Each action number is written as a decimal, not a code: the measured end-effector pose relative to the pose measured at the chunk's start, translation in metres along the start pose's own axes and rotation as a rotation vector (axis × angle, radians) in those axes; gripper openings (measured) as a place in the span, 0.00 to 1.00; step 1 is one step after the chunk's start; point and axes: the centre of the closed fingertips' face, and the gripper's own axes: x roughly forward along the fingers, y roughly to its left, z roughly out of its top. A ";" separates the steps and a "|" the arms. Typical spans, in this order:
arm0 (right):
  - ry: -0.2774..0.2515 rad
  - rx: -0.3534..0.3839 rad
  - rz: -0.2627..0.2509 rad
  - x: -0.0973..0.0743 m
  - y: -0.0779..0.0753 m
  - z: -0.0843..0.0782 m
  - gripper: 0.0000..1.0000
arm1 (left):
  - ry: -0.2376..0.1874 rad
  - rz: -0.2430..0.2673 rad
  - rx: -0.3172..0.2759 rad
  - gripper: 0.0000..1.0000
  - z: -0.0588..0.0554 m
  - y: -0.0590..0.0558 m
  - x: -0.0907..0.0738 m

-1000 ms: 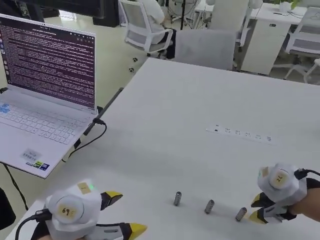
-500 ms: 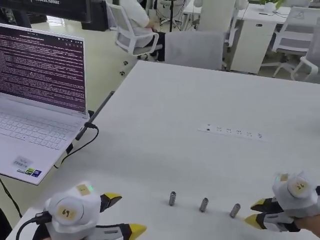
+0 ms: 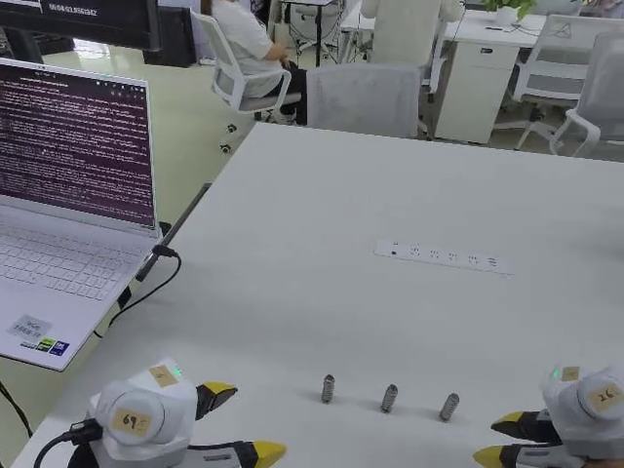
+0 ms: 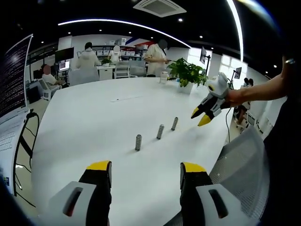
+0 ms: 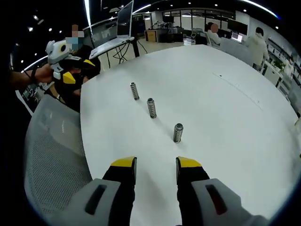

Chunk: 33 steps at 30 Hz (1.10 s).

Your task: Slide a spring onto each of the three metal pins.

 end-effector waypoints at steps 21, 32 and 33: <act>-0.176 0.222 -0.055 -0.032 0.034 -0.013 0.57 | -0.027 0.000 -0.019 0.56 0.005 0.000 -0.005; -0.203 0.246 -0.059 -0.041 0.047 -0.015 0.69 | -0.036 -0.004 -0.048 0.59 0.001 -0.007 -0.009; -0.208 0.245 -0.063 -0.041 0.047 -0.015 0.70 | -0.037 -0.005 -0.051 0.59 0.001 -0.008 -0.009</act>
